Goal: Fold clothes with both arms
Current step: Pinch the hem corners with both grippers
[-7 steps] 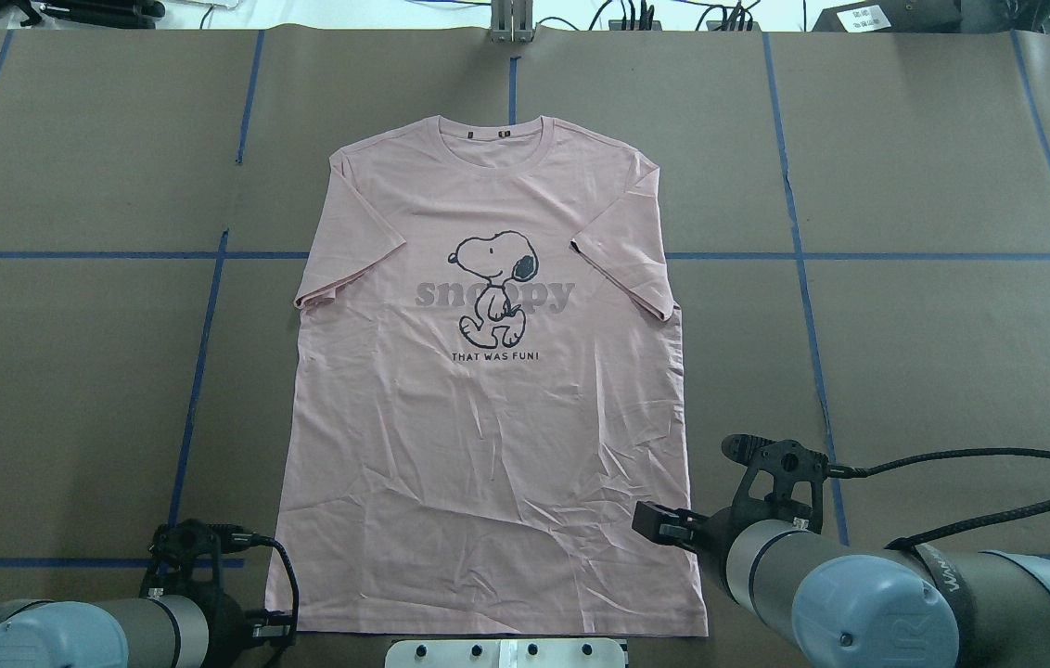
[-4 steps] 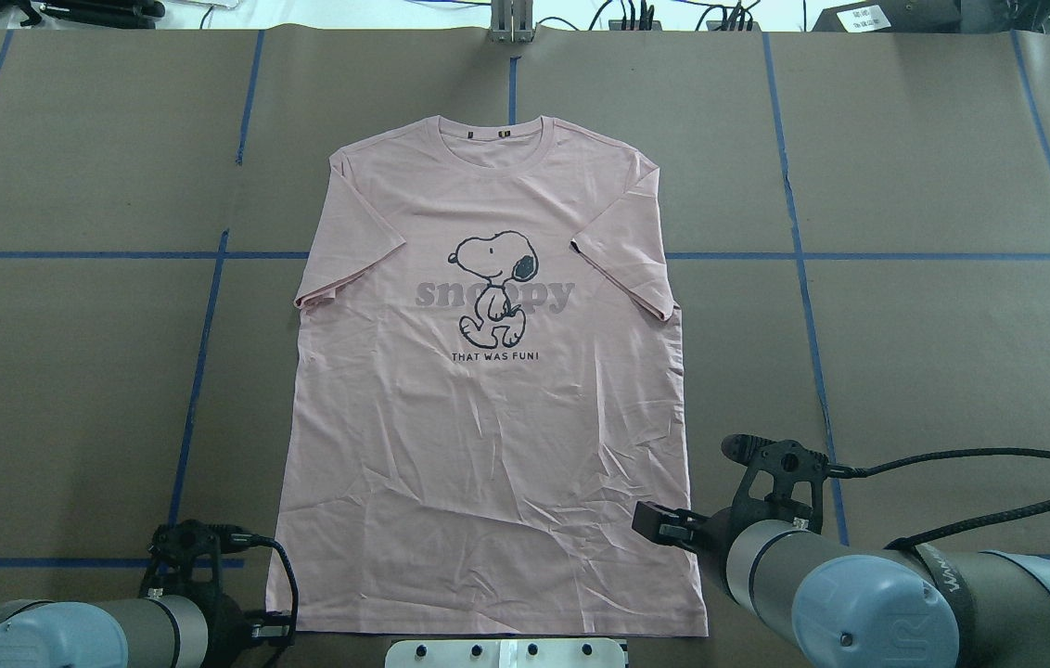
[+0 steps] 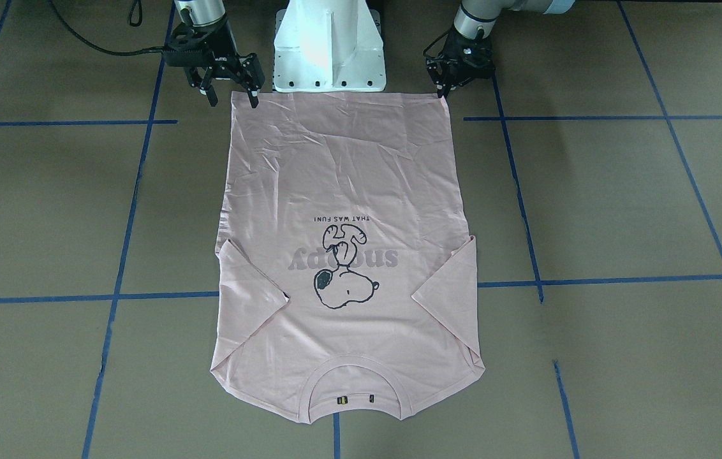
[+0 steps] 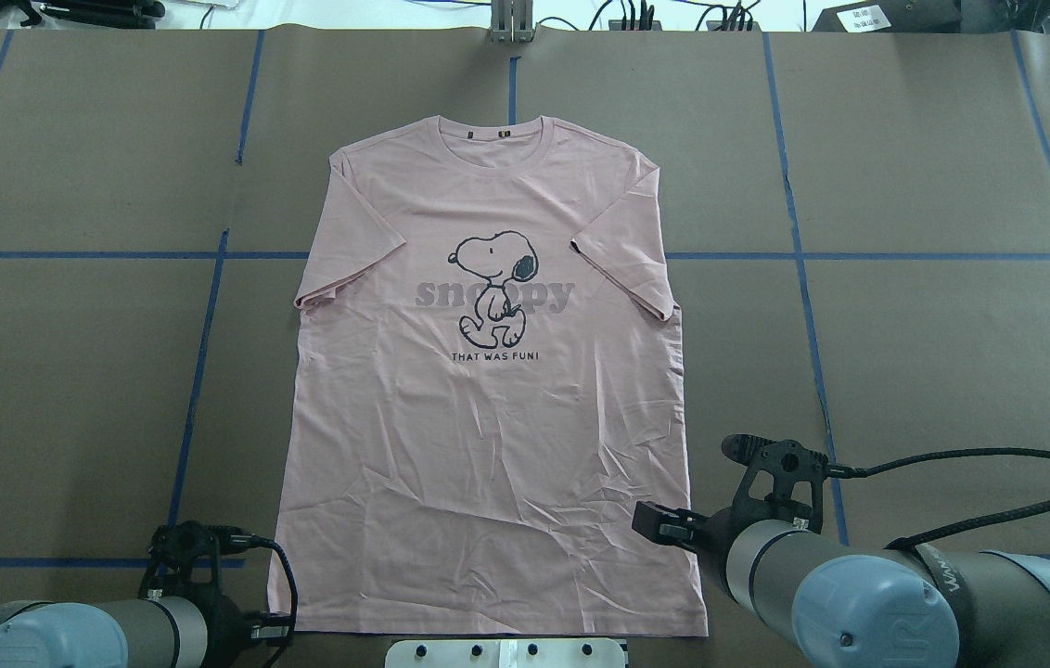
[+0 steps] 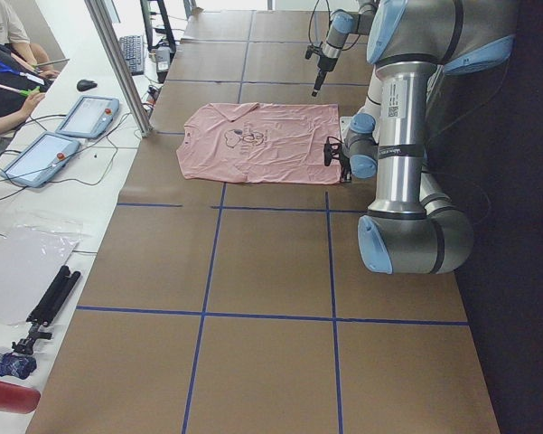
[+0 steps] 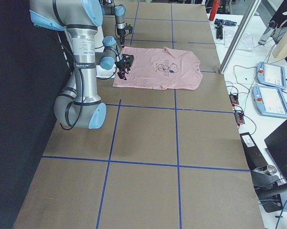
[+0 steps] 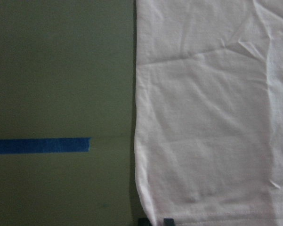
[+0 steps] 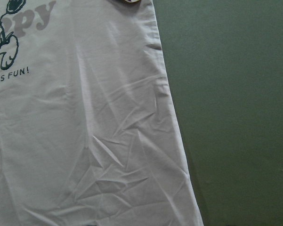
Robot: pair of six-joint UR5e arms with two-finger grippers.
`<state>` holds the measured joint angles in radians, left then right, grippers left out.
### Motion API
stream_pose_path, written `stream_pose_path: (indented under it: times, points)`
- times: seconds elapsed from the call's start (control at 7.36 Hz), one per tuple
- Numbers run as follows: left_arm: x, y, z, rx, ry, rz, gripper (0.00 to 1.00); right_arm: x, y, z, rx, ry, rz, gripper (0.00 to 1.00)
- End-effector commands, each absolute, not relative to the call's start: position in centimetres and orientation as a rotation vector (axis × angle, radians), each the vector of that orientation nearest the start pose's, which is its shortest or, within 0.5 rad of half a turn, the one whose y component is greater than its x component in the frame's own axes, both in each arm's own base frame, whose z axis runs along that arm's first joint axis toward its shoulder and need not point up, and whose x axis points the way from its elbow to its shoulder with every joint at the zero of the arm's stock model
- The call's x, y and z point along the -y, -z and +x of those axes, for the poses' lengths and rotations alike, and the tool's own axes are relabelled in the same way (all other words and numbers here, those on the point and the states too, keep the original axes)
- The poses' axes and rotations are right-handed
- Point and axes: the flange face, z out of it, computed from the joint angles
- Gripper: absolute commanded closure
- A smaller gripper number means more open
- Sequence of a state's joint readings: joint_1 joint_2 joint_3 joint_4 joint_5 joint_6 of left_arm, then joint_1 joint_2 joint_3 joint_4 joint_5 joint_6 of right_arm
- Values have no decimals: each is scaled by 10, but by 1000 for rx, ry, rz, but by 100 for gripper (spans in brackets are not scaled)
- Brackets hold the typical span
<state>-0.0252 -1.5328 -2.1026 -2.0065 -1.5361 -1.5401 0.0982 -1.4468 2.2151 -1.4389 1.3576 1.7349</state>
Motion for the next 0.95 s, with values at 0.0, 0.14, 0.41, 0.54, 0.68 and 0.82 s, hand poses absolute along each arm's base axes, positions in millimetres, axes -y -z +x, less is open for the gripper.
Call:
stream_pose_path:
  times: [0.0, 0.14, 0.41, 0.54, 0.68, 0.82]
  points:
    - [148, -382, 465, -925, 9, 58, 100, 199, -301, -455, 892, -337, 170, 7]
    - [148, -381, 465, -928, 9, 58, 100, 191, -318, -452, 863, -349, 151, 10]
    - [148, -374, 463, -942, 11, 59, 100, 157, -333, -466, 851, -397, 166, 21]
    - [147, -371, 464, -948, 9, 57, 100, 137, -335, -472, 856, -401, 160, 24]
    - [147, -371, 464, -948, 9, 57, 100, 118, -336, -479, 859, -411, 137, 33]
    - [148, -370, 464, -951, 10, 58, 100, 106, -338, -485, 854, -399, 125, 34]
